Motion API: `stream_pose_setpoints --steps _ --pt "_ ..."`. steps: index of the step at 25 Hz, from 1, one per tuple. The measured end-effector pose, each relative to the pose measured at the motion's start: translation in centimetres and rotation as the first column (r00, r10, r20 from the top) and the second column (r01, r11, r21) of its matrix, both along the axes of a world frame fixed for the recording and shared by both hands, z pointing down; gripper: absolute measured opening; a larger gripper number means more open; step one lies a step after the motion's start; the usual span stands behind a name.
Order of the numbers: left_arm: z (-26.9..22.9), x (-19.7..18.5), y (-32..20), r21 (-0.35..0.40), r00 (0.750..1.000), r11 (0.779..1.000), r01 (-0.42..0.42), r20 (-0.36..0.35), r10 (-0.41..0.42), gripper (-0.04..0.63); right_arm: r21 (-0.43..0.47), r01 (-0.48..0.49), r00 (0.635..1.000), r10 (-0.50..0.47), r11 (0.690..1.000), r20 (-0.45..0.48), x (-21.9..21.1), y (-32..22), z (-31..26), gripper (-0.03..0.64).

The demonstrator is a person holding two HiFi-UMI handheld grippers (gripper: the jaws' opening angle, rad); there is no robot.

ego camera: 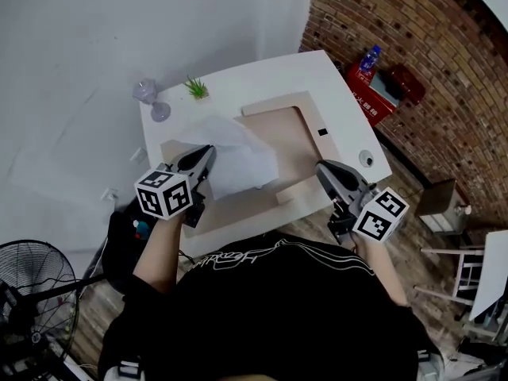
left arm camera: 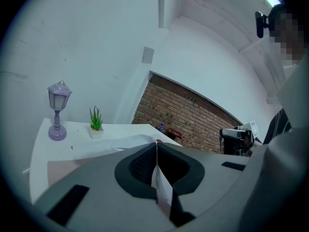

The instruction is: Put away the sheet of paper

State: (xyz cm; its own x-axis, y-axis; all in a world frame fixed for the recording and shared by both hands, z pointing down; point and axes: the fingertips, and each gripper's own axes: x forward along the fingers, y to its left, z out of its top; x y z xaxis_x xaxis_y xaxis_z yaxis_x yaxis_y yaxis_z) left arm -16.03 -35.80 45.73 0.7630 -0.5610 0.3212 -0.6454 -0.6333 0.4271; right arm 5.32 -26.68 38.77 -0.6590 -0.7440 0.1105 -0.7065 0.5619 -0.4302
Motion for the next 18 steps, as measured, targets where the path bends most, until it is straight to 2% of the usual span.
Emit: stream_pose_setpoints --steps 8,12,18 --pt "2.7 1.1 -0.1 -0.014 0.998 0.999 -0.052 0.042 0.052 0.034 -0.056 0.014 1.0 -0.012 0.998 0.028 0.3 -1.8 2.2 0.002" --pt "3.8 1.6 0.0 -0.013 0.995 0.998 -0.06 0.074 0.061 0.034 -0.076 0.043 0.998 -0.039 0.996 0.048 1.0 -3.0 2.8 0.002" --pt "5.6 2.4 1.0 -0.053 0.992 0.998 -0.045 0.116 0.051 0.035 -0.067 0.098 0.994 -0.094 0.993 0.054 2.1 -4.7 2.2 0.002"
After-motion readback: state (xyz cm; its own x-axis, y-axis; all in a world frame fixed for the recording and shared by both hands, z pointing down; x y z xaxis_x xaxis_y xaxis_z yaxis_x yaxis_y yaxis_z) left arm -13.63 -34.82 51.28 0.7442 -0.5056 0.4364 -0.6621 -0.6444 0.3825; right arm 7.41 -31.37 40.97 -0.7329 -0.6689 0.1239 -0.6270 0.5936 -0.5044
